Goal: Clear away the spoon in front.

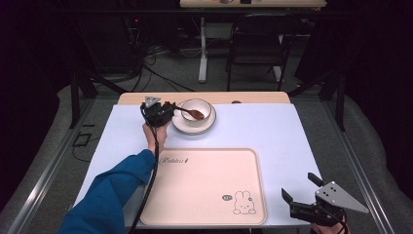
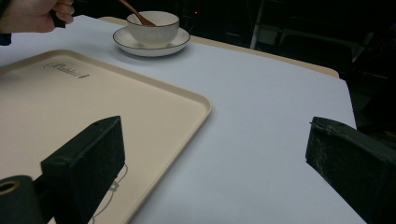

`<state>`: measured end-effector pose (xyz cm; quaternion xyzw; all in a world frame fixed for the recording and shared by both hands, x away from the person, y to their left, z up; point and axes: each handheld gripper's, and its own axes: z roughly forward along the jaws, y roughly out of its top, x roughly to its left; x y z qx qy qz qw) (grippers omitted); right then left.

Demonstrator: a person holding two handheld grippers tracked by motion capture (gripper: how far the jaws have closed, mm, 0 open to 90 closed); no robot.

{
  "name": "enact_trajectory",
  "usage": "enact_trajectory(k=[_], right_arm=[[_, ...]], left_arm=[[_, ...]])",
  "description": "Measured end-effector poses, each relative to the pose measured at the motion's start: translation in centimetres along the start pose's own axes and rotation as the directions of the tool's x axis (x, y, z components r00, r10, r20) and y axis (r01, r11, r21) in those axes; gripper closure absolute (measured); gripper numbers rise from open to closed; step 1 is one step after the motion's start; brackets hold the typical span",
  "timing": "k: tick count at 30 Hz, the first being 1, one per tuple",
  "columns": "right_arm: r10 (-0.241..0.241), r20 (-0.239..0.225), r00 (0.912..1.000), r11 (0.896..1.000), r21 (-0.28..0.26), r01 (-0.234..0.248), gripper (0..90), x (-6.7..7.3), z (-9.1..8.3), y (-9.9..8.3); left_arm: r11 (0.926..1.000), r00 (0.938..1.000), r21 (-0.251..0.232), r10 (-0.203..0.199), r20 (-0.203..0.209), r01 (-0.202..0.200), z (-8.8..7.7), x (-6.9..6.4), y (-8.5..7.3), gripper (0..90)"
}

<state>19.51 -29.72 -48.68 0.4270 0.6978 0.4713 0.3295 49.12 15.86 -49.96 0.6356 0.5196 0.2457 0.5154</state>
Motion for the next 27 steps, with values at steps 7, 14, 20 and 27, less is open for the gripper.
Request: enact_trajectory(k=[7, 14, 20, 27], right_arm=[[0.000, 0.000, 1.0000, 1.000, 0.000, 0.000, 3.6, 0.0, 0.0, 0.0], [0.001, 0.001, 1.0000, 1.000, -0.001, -0.001, 3.6, 0.0, 0.0, 0.0], [0.003, 0.001, 1.0000, 1.000, 0.000, -0.003, 3.6, 0.0, 0.0, 0.0], [0.002, 0.001, 1.0000, 1.000, 0.000, -0.002, 3.6, 0.0, 0.0, 0.0]], left_arm=[[0.9993, 0.9997, -0.037, -0.001, 0.025, 0.001, -0.5, -0.1, 0.3, 75.7], [0.9988, 0.9987, -0.046, -0.015, 0.050, 0.017, -0.9, -0.4, 0.5, 79.5], [0.9981, 0.9976, -0.062, 0.004, 0.069, 0.000, -1.2, -0.6, 0.8, 83.2], [0.9979, 0.9954, -0.063, 0.017, 0.094, -0.011, -1.5, -0.5, 1.1, 83.6]])
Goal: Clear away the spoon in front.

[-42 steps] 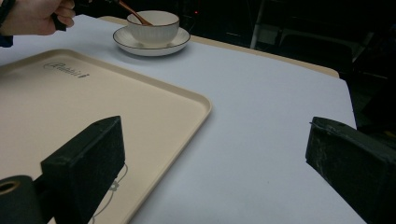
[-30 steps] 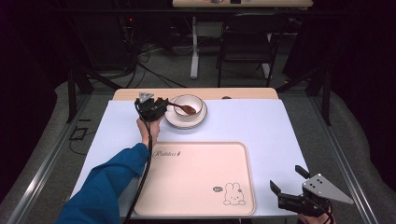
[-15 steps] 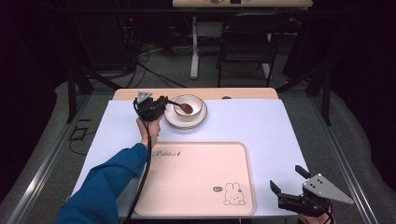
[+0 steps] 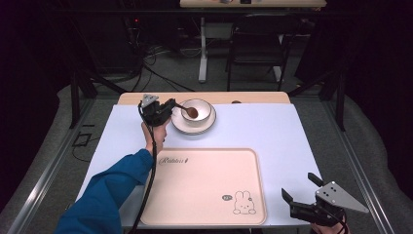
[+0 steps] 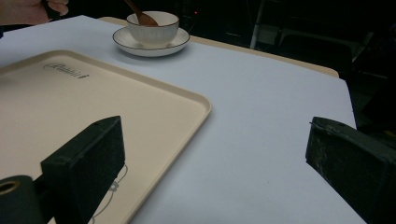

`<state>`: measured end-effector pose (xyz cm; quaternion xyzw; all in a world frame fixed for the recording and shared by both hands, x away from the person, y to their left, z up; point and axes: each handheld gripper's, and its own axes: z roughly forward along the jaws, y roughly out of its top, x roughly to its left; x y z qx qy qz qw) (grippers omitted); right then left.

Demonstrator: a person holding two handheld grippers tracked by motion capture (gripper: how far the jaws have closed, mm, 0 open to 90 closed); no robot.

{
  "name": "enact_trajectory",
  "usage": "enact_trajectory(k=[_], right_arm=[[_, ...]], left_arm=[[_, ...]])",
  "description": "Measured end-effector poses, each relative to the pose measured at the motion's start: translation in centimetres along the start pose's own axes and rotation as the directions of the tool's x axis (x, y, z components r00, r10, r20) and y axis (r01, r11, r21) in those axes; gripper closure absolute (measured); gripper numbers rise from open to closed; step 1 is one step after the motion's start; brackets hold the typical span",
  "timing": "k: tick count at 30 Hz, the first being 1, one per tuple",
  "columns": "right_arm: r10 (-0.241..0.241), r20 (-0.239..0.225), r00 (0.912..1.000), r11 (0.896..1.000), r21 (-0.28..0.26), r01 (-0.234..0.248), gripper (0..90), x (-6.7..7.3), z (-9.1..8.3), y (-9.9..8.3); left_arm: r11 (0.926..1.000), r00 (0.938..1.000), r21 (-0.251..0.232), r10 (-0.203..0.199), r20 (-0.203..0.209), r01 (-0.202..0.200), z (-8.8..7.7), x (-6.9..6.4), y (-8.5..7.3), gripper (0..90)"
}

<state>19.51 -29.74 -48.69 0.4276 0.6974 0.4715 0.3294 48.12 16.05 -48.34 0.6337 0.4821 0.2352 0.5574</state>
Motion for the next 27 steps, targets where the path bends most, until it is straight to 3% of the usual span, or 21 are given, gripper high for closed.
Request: enact_trajectory(k=[15, 27], right_arm=[[0.000, 0.000, 1.0000, 1.000, -0.001, 0.000, 3.6, 0.0, 0.0, 0.0], [0.000, 0.001, 1.0000, 1.000, -0.001, 0.000, 3.6, 0.0, 0.0, 0.0]], left_arm=[[0.9994, 0.9990, -0.010, 0.034, 0.031, -0.033, -1.0, -0.2, 1.3, 83.6], [0.9980, 0.9963, -0.020, 0.060, 0.061, -0.059, -2.9, -0.2, 2.9, 83.7]])
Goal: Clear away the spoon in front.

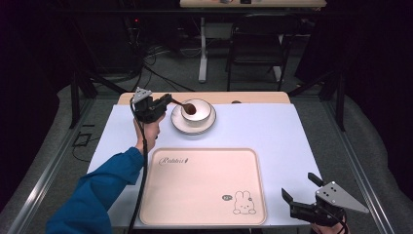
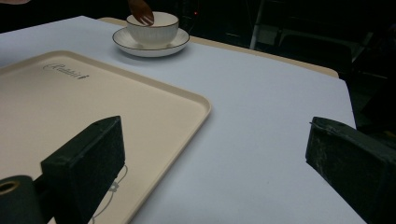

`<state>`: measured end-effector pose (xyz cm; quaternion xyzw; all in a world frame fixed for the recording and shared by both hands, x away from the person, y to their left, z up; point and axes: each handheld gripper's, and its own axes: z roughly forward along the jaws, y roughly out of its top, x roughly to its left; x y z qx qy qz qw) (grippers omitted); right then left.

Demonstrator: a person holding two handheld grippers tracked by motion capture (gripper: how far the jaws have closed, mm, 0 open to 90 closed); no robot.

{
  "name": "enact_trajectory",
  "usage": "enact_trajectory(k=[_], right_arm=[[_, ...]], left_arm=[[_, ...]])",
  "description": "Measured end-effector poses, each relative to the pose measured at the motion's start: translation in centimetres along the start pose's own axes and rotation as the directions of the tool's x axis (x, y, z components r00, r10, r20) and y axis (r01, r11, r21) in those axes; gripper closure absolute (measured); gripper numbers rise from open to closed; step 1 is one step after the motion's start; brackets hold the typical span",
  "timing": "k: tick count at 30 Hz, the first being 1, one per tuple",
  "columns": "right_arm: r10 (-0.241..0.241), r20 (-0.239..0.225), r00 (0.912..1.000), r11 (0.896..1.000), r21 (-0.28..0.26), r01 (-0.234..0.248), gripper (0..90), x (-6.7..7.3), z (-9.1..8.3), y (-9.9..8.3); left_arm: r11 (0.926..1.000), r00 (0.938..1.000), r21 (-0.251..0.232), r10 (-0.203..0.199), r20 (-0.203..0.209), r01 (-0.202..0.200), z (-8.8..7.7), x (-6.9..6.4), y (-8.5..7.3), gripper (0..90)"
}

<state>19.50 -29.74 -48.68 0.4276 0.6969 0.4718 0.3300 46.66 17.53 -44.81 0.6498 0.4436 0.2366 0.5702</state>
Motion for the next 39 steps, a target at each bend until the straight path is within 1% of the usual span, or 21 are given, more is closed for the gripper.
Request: enact_trajectory(k=[3, 10, 13, 19, 22, 27, 29, 31, 35, 37, 39], right_arm=[[-0.001, 0.000, 1.0000, 1.000, 0.000, 0.001, 3.6, 0.0, 0.0, 0.0], [-0.006, 0.000, 1.0000, 1.000, -0.002, 0.006, 3.7, 0.0, 0.0, 0.0], [-0.007, 0.000, 1.0000, 1.000, -0.004, 0.007, 3.6, 0.0, 0.0, 0.0], [-0.007, -0.001, 1.0000, 1.000, -0.004, 0.007, 3.6, 0.0, 0.0, 0.0], [-0.007, -0.001, 1.0000, 1.000, -0.004, 0.007, 3.6, 0.0, 0.0, 0.0], [-0.007, 0.000, 1.0000, 1.000, -0.003, 0.007, 3.6, 0.0, 0.0, 0.0], [-0.007, 0.000, 1.0000, 1.000, -0.002, 0.007, 3.6, 0.0, 0.0, 0.0], [-0.007, 0.000, 1.0000, 1.000, -0.003, 0.007, 3.6, 0.0, 0.0, 0.0], [-0.007, 0.000, 1.0000, 1.000, -0.002, 0.007, 3.6, 0.0, 0.0, 0.0], [-0.007, 0.000, 1.0000, 1.000, -0.002, 0.007, 3.6, 0.0, 0.0, 0.0], [-0.006, 0.001, 1.0000, 1.000, -0.002, 0.006, 3.6, 0.0, 0.0, 0.0]], left_arm=[[1.0000, 0.9999, 0.003, 0.000, 0.016, 0.000, -0.6, 0.2, 0.4, 83.7], [0.9998, 0.9988, 0.014, 0.012, 0.048, -0.013, -2.1, 0.5, 1.4, 83.7], [0.9999, 0.9979, 0.016, 0.006, 0.065, -0.007, -3.0, 0.6, 1.8, 83.7], [0.9992, 0.9956, 0.018, 0.034, 0.087, -0.036, -5.2, 0.8, 2.7, 83.7], [0.9987, 0.9948, 0.021, 0.043, 0.092, -0.045, -5.8, 0.9, 2.9, 83.7], [0.9974, 0.9922, 0.038, 0.056, 0.111, -0.060, -6.9, 1.0, 3.3, 83.7], [0.9962, 0.9901, 0.057, 0.059, 0.128, -0.067, -7.2, 1.1, 3.4, 83.7], [0.9951, 0.9883, 0.076, 0.052, 0.143, -0.064, -7.4, 1.2, 3.5, 83.7], [0.9927, 0.9859, 0.104, 0.044, 0.161, -0.062, -7.9, 1.4, 3.5, 83.6], [0.9904, 0.9843, 0.123, 0.042, 0.172, -0.063, -8.1, 1.5, 3.5, 83.6], [0.9900, 0.9831, 0.125, 0.041, 0.178, -0.064, -8.4, 1.6, 3.6, 83.6]])
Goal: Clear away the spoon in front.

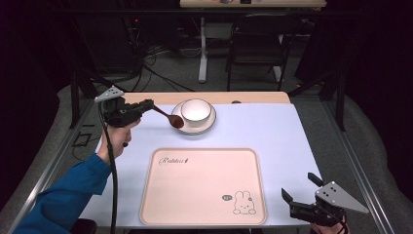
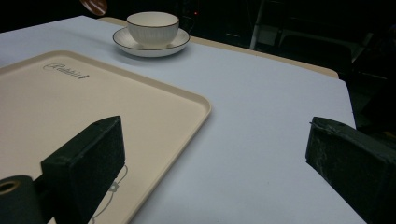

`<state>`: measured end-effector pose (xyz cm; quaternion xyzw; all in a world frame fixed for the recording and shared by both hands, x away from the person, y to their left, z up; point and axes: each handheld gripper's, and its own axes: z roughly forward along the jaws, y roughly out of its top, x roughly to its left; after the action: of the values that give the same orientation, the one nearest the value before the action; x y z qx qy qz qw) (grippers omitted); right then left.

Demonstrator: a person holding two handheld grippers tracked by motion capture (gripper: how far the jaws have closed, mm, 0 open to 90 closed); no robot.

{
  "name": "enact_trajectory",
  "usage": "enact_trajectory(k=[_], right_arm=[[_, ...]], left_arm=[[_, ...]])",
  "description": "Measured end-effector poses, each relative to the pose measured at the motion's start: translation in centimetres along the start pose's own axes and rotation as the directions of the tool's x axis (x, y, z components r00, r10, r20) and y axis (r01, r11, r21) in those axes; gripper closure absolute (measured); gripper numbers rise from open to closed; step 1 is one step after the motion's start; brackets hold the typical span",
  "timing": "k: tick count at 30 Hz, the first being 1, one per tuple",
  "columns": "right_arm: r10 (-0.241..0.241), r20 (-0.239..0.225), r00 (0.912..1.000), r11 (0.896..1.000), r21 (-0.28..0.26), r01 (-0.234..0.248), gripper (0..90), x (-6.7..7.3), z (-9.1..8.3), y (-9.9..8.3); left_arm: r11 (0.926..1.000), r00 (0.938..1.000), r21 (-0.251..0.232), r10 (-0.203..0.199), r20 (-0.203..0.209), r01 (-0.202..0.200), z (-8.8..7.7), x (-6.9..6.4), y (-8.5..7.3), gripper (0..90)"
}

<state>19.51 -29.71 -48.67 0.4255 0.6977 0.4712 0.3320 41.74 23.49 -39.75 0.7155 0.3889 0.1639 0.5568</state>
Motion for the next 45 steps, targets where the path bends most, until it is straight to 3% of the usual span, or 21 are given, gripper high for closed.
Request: enact_trajectory(k=[11, 23, 30, 35, 42, 45], right_arm=[[0.000, 0.000, 1.0000, 1.000, 0.001, 0.000, 3.6, 0.0, 0.0, 0.0], [-0.001, -0.001, 1.0000, 1.000, 0.003, 0.001, 3.6, 0.0, 0.0, 0.0], [-0.001, -0.001, 1.0000, 1.000, 0.003, 0.001, 3.6, 0.0, 0.0, 0.0], [-0.001, 0.000, 1.0000, 1.000, 0.002, 0.001, 3.6, 0.0, 0.0, 0.0], [-0.001, -0.001, 1.0000, 1.000, 0.002, 0.001, 3.7, 0.0, 0.0, 0.0], [-0.001, 0.000, 1.0000, 1.000, 0.003, 0.001, 3.6, 0.0, 0.0, 0.0]], left_arm=[[0.9986, 0.9980, 0.049, 0.018, 0.060, -0.021, -1.8, -0.6, 0.1, 83.6], [0.9911, 0.9929, 0.125, 0.031, 0.115, -0.045, -3.5, -0.8, -0.1, 83.6], [0.9841, 0.9902, 0.170, 0.031, 0.136, -0.054, -4.0, -0.8, -0.7, 83.7], [0.9765, 0.9836, 0.210, 0.012, 0.180, -0.050, -4.1, -0.8, -1.2, 83.6], [0.9674, 0.9812, 0.251, -0.012, 0.193, -0.037, -4.1, -0.2, -2.2, 83.6], [0.9597, 0.9800, 0.278, -0.015, 0.198, -0.042, -4.2, -0.1, -2.5, 83.6]])
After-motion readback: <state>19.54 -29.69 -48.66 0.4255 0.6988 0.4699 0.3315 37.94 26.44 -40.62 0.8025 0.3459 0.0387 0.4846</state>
